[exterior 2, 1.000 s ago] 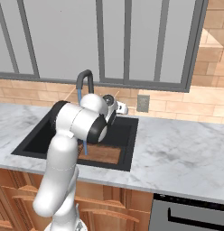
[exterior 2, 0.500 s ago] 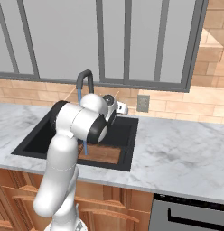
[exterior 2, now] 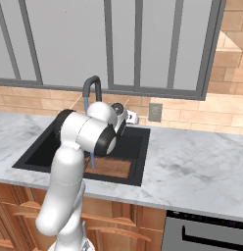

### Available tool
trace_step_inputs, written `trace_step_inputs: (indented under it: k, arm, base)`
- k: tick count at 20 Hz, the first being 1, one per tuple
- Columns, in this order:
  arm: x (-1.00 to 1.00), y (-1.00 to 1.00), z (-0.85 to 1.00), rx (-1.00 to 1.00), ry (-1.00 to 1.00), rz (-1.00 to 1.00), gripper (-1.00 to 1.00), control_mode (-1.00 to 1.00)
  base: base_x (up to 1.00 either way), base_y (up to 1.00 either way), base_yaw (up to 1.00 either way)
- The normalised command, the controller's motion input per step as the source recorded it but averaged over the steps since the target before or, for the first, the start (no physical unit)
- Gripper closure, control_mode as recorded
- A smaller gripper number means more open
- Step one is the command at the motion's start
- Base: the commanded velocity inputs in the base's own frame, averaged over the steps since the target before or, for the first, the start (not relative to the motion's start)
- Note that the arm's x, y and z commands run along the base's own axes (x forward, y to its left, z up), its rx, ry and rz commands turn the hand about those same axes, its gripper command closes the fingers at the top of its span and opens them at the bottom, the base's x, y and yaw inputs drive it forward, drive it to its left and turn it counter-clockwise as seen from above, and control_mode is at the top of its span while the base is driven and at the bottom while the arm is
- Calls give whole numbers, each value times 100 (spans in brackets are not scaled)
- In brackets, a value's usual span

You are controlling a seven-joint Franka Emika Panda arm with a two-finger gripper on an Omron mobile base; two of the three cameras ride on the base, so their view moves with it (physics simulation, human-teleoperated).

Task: Turn on the sink faucet with hot water and rinse the cutting board for ten seconds, then turn off the faucet. Push the cutting board to reach the water if necessary.

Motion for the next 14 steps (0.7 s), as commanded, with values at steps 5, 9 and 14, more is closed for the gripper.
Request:
trace_step_inputs:
  k: [5,9,14]
  arm:
    - [0,0,0,0,0,0,100,-100]
    - [0,0,0,0,0,0,100,-100]
    - [0,0,0,0,0,0,100,-100]
  base:
    - [0,0,0]
    - [0,0,0]
    - [0,0,0]
